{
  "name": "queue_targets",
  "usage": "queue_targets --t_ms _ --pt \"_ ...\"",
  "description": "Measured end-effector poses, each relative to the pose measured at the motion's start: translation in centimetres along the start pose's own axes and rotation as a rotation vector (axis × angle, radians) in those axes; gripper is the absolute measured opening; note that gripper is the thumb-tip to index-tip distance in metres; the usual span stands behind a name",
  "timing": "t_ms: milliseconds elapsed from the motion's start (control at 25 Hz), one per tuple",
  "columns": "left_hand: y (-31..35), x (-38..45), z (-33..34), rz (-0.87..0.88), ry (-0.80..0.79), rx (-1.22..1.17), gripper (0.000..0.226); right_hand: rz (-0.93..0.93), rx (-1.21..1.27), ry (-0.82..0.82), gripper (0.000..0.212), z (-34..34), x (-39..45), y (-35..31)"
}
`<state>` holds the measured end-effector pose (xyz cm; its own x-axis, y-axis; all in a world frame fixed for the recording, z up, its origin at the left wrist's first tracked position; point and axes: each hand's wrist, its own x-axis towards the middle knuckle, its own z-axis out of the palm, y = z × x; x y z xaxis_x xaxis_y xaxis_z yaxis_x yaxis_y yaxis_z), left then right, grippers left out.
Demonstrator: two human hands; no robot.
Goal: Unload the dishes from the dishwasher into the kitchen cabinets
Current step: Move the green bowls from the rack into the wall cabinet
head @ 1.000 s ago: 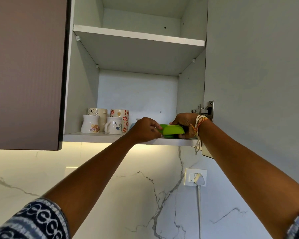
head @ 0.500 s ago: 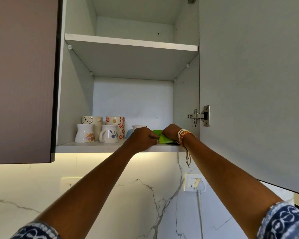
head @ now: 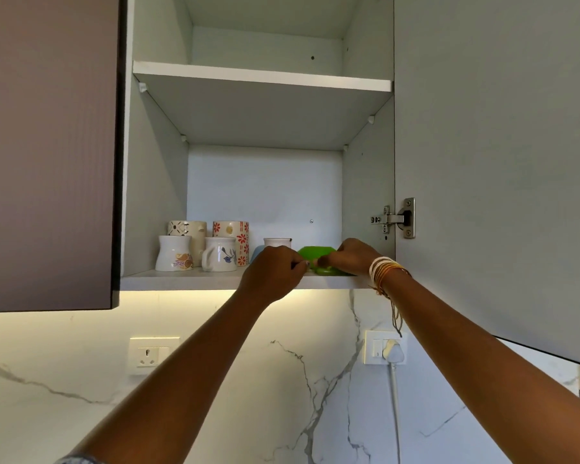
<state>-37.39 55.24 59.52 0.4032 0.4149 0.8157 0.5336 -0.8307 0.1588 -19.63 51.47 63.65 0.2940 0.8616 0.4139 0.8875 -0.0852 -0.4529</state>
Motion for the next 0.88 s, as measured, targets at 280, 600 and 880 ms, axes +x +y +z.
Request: queue_targets --t_ms 280,600,880 --pt "0.7 -3.1 -0.5 0.103 0.094 0.302 0.041 -0.003 0.167 -0.081 0.069 -0.3 0.7 0.1" --pt "1.4 -5.4 -1.3 0.111 0.097 0.400 0.039 -0.046 -0.137 0.025 0.079 0.8 -2.9 0.1" --pt "5.1 -10.3 -3.4 -0.115 -0.259 0.631 0.072 -0.300 -0.442 0.346 0.067 4.3 -11.7 2.2"
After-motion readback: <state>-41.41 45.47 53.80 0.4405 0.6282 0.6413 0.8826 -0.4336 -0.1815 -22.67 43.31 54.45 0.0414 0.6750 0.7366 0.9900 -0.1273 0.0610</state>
